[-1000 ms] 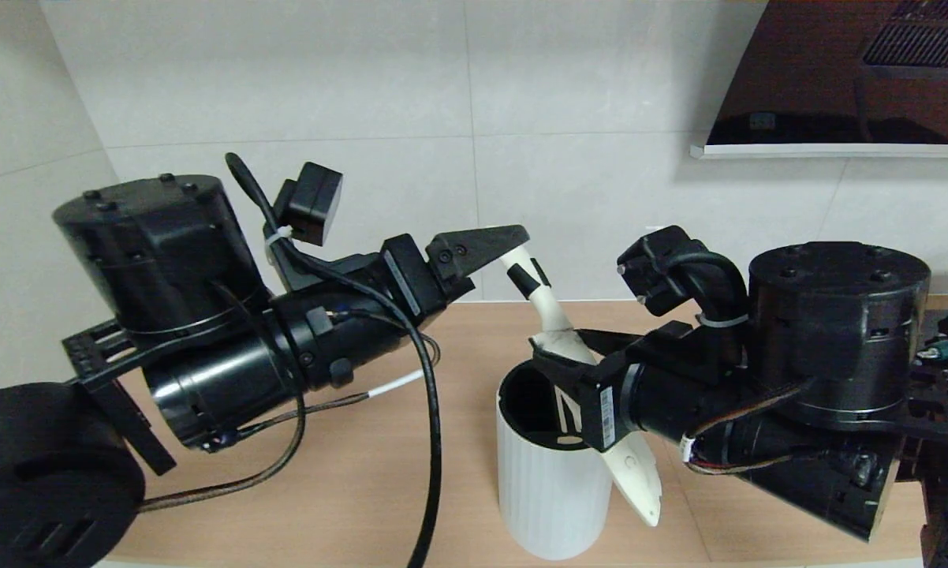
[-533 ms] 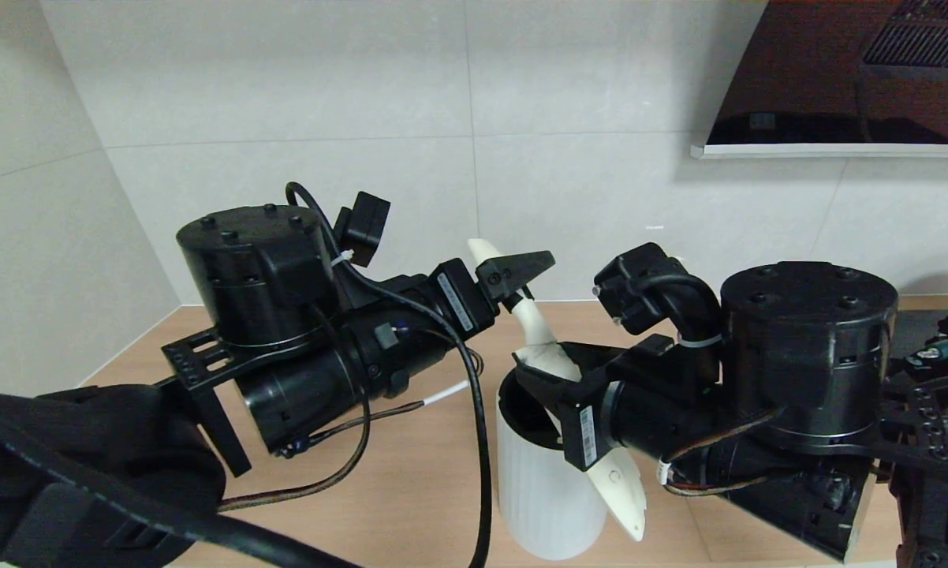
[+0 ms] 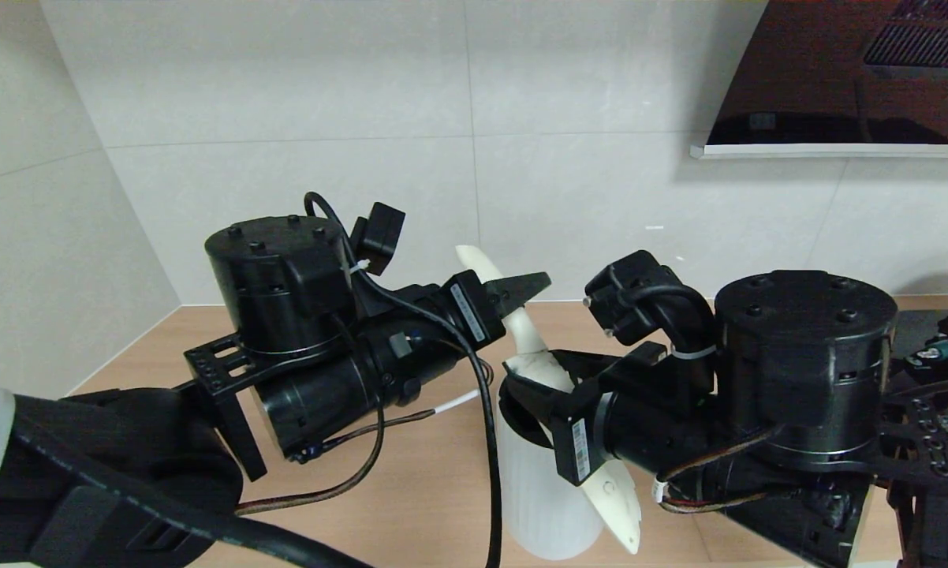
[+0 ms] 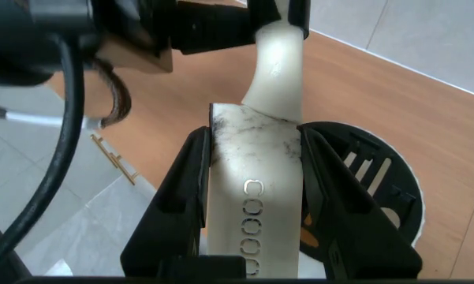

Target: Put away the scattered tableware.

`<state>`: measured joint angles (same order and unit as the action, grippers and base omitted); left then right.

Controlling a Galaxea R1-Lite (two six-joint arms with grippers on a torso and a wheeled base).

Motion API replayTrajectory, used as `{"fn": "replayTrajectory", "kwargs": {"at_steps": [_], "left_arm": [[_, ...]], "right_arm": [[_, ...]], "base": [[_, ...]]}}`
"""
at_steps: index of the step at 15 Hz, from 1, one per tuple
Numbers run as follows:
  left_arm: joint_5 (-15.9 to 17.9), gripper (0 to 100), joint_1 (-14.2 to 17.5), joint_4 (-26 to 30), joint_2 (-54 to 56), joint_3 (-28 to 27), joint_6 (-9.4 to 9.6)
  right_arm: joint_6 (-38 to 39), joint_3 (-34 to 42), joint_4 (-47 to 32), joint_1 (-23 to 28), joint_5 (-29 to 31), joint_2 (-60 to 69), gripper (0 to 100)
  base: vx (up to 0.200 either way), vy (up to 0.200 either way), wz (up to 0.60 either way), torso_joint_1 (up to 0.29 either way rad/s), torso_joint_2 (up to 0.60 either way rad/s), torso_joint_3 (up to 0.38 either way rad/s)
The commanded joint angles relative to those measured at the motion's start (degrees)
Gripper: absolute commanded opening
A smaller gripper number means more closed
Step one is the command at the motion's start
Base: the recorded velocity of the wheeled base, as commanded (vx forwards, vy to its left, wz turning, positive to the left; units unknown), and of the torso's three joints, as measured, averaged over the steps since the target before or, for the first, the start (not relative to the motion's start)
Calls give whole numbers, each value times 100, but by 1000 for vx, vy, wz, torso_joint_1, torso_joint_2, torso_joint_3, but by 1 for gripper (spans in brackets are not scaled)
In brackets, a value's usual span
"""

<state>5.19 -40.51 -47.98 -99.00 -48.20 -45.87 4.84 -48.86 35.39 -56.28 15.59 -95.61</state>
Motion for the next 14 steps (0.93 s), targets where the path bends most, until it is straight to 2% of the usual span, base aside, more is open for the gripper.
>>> {"fn": "replayTrajectory", "kwargs": {"at_steps": [1,10,11,13,14], "left_arm": [[8,0,-10,8,3,4,-1],[-10,0,-10,-27,21,4,-1],[-36,0,-10,-18,12,4,52],[-256,0,-10,-27,-14,-5,298],[-361,0,-27,-1,21,-40,325]], "right_arm": [[-1,-1,3,-5,-4,16,0],[26,-1,3,-5,5,-1,0],[26,-1,3,-5,5,-1,100],[26,-1,3,-5,-4,7,100],[26,17,3,-5,-4,25,100]], "base": [[0,0,0,0,0,0],[0,0,0,0,0,0],[0,0,0,0,0,0],[0,0,0,0,0,0],[0,0,0,0,0,0]]}}
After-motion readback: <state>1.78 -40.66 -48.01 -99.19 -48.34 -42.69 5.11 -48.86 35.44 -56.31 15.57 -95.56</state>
